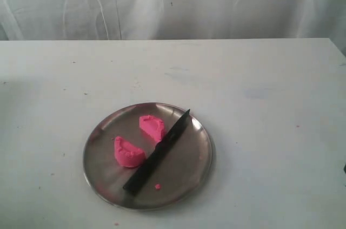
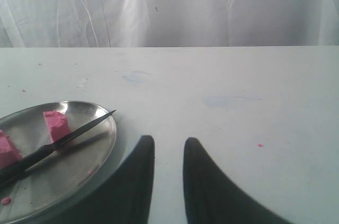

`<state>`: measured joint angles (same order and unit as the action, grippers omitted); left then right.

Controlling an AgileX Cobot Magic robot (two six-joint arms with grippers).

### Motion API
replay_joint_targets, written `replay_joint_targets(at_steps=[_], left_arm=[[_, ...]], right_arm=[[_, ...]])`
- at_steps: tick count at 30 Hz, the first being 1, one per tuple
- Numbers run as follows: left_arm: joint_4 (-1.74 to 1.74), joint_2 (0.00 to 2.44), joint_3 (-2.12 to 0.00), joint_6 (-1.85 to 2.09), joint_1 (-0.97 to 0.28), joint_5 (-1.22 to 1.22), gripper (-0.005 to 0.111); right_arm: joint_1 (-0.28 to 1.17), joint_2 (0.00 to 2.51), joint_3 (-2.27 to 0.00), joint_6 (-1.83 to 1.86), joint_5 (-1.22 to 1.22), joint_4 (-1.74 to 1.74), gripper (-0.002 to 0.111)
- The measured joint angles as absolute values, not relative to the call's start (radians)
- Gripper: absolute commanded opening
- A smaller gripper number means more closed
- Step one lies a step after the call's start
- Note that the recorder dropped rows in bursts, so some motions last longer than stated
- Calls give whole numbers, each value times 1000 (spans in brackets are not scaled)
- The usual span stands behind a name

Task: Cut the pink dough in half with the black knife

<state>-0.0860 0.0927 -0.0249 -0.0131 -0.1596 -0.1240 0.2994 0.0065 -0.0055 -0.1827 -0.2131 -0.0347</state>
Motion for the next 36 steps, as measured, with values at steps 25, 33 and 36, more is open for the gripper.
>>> replay_joint_targets(at_steps=[25, 33, 36], left_arm=[[-36, 5, -3, -17, -142, -205, 0], [-36, 5, -3, -17, -142, -205, 0], [-36, 5, -3, -17, -142, -205, 0]], right_arm=[[299, 6, -6, -183, -215, -35, 19], [299, 6, -6, -183, -215, -35, 19], [299, 6, -6, -183, -215, -35, 19]])
